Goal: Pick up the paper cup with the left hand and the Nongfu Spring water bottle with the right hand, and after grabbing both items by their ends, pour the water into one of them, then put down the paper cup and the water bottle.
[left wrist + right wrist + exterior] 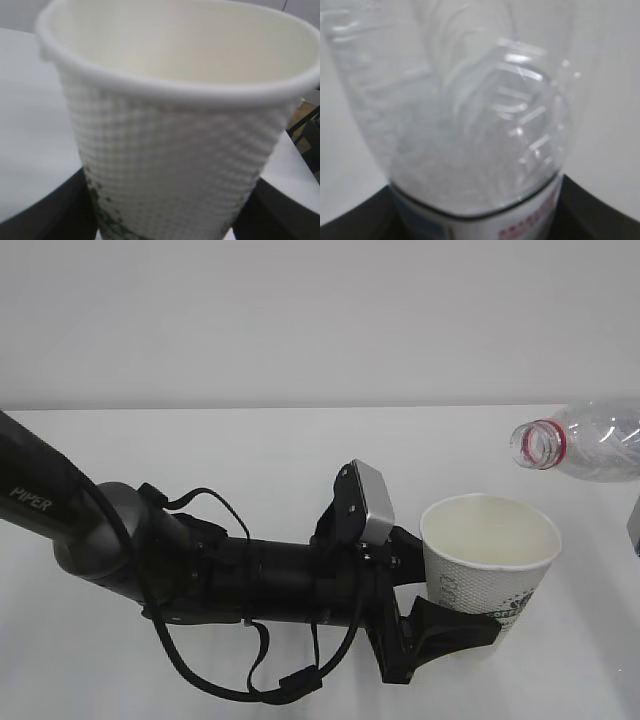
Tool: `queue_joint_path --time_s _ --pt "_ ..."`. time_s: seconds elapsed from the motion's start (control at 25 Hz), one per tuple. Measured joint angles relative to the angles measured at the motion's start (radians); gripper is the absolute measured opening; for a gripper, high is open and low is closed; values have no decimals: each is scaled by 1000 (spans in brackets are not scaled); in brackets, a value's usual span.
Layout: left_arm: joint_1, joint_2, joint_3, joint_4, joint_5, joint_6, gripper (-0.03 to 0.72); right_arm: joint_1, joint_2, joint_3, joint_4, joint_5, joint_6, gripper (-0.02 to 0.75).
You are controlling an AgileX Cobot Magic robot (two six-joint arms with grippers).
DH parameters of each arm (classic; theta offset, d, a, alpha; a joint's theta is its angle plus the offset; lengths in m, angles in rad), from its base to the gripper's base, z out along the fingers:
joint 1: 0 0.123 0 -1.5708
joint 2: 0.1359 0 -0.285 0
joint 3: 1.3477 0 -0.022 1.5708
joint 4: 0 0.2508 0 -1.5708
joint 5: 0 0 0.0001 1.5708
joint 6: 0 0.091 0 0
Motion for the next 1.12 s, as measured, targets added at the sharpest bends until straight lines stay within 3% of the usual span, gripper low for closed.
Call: queue_joint_path --time_s 1.12 --pt "0 0 0 1 0 -2 524 0 0 0 0 -8 -62 441"
